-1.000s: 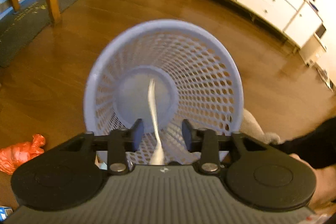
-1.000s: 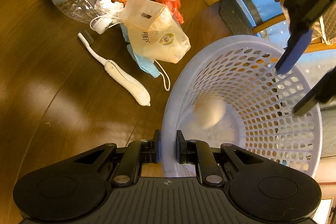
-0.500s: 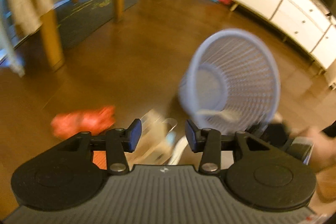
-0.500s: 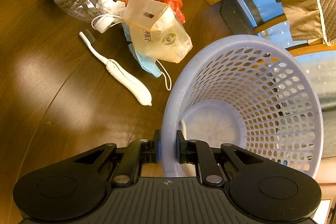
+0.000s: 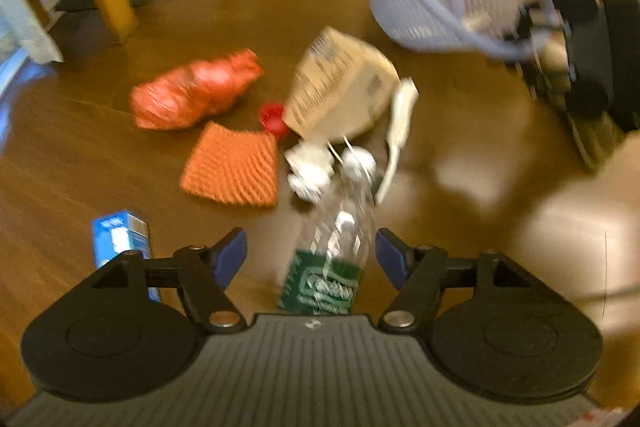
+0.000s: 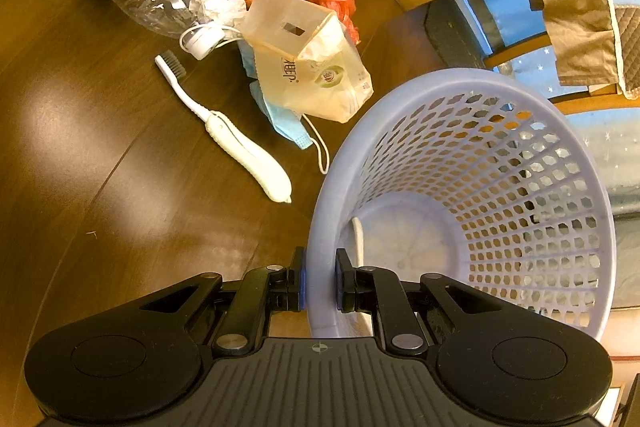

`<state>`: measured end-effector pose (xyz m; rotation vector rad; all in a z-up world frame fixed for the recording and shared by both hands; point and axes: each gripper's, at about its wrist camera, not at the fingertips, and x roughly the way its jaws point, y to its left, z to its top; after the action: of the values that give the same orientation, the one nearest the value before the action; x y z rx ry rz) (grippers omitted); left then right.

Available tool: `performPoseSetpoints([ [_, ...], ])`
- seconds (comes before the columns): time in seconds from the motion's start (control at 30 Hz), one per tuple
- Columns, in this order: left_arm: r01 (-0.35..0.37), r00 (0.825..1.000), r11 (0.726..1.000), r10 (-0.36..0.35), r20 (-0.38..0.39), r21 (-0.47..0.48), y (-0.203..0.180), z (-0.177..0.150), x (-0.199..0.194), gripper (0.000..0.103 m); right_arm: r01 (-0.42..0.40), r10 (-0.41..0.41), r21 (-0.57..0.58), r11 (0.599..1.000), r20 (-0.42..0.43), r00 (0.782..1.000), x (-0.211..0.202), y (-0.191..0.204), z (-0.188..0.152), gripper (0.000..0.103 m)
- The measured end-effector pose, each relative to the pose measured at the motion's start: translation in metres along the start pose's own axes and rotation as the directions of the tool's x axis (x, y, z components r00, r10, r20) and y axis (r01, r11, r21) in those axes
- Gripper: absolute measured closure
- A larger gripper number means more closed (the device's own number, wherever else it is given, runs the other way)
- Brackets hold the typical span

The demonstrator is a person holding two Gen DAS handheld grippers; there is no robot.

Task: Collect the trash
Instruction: 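Lower the left gripper to the Cestbon water bottle and grasp its body, then carry the bottle with the left gripper and release it into the wastebasket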

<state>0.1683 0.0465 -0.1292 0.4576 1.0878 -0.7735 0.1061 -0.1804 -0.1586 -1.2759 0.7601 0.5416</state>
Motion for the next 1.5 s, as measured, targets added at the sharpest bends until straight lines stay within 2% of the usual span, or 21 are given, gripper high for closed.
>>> performPoseSetpoints([
  [0.23,-0.025,0.996,0.983,0.04,-0.077,0.183,-0.021,-0.023,0.035,0.031,-0.001,0.001,0.002,1.0,0.0,1.0,0.001,0.001,0.003,0.093],
  [0.37,-0.021,0.994,0.978,0.042,-0.097,0.205,-0.023,-0.027,0.049,0.026,-0.001,0.001,0.002,1.0,0.001,1.0,0.001,0.001,0.004,0.093],
  [0.6,-0.025,0.992,0.97,0.054,-0.115,0.24,-0.026,-0.022,0.07,0.025,-0.002,0.002,0.0,1.0,0.0,1.0,0.002,0.003,0.005,0.093],
  [0.73,-0.029,0.989,0.971,0.062,-0.131,0.239,-0.024,-0.017,0.082,0.026,-0.003,0.003,0.002,1.0,0.002,1.0,0.002,0.003,0.005,0.093],
  [0.93,-0.016,0.982,0.974,0.057,-0.179,0.226,-0.022,-0.018,0.092,0.042,-0.004,0.004,0.004,1.0,0.002,1.0,0.002,0.003,0.005,0.093],
  [1.17,-0.04,0.974,0.985,0.076,-0.214,0.167,-0.019,-0.025,0.086,0.044,-0.005,0.005,0.007,1.0,0.0,1.0,0.002,0.002,0.006,0.093],
  [1.5,-0.075,0.974,0.992,0.094,-0.205,0.098,-0.013,-0.03,0.058,0.045,-0.007,0.007,0.003,1.0,-0.001,1.0,0.004,0.002,0.008,0.092],
])
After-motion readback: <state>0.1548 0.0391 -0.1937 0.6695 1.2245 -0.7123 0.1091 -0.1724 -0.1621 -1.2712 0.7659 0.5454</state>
